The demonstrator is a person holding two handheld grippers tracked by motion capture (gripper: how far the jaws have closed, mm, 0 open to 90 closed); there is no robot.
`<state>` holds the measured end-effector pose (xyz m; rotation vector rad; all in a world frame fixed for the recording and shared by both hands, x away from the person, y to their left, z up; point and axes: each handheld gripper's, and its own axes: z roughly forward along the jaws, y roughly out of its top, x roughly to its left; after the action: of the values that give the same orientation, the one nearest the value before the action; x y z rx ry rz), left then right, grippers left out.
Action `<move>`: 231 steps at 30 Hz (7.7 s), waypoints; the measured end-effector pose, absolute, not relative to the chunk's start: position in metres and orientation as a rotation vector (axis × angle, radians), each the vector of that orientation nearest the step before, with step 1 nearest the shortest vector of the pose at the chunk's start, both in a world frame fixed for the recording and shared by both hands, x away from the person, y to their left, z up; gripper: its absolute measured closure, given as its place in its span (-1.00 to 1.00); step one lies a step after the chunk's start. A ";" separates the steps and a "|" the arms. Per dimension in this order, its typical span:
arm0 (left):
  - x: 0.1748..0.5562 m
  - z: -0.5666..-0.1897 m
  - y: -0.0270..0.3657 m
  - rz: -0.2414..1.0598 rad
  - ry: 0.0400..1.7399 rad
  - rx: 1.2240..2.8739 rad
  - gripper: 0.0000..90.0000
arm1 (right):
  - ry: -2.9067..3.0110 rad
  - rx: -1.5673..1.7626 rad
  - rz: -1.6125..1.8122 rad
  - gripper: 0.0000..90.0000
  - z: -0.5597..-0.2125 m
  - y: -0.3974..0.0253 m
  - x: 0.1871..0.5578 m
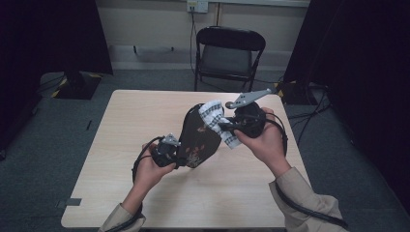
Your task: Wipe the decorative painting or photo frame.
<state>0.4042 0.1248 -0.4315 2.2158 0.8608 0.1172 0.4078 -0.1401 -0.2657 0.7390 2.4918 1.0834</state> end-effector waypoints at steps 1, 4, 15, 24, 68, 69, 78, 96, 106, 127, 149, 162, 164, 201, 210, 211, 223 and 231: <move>0.404 -0.432 0.125 0.118 0.862 2.216 0.75 | 2.492 0.730 1.093 0.71 -0.263 -0.137 0.408; 0.405 -0.432 0.125 0.117 0.859 2.214 0.75 | 2.494 0.706 1.109 0.71 -0.259 -0.126 0.408; 0.404 -0.432 0.125 0.120 0.852 2.217 0.75 | 2.533 0.694 1.092 0.71 -0.277 -0.110 0.410; 0.404 -0.432 0.125 0.120 0.853 2.214 0.75 | 2.565 0.705 1.055 0.71 -0.301 -0.113 0.409; 0.405 -0.431 0.126 0.123 0.843 2.230 0.75 | 2.732 0.877 0.923 0.71 -0.438 -0.119 0.405; 0.405 -0.431 0.126 0.123 0.843 2.231 0.75 | 2.734 0.878 0.916 0.71 -0.440 -0.120 0.405; 0.405 -0.431 0.126 0.123 0.842 2.231 0.75 | 2.764 0.910 0.879 0.71 -0.465 -0.121 0.403; 0.401 -0.425 0.134 0.115 0.878 2.181 0.65 | 2.696 0.880 0.945 0.70 -0.423 -0.137 0.395; 0.397 -0.421 0.138 0.121 0.892 2.173 0.72 | 2.561 0.743 1.057 0.70 -0.333 -0.133 0.390; 0.396 -0.421 0.137 0.134 0.879 2.179 0.75 | 2.637 0.667 0.996 0.70 -0.348 -0.099 0.398; 0.397 -0.421 0.136 0.138 0.863 2.184 0.75 | 2.789 0.784 0.853 0.70 -0.444 -0.100 0.397; 0.396 -0.422 0.137 0.140 0.873 2.166 0.75 | 2.813 0.783 0.835 0.70 -0.457 -0.103 0.393; 0.396 -0.422 0.137 0.138 0.873 2.169 0.75 | 2.800 0.779 0.850 0.70 -0.450 -0.106 0.392; 0.399 -0.421 0.134 0.135 0.855 2.184 0.75 | 2.688 0.707 0.993 0.70 -0.389 -0.102 0.393; 0.399 -0.421 0.134 0.138 0.849 2.186 0.75 | 2.754 0.756 0.925 0.70 -0.431 -0.105 0.394; 0.399 -0.421 0.134 0.139 0.847 2.187 0.75 | 2.762 0.762 0.918 0.70 -0.435 -0.105 0.394; 0.399 -0.422 0.134 0.145 0.853 2.171 0.74 | 2.814 0.819 0.861 0.70 -0.464 -0.109 0.394; 0.397 -0.422 0.135 0.143 0.869 2.168 0.71 | 2.804 0.812 0.871 0.70 -0.455 -0.112 0.391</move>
<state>0.3971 0.1348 -0.4224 2.1680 0.8690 0.1434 0.3914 -0.1122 -0.4553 0.8116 2.8042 0.8712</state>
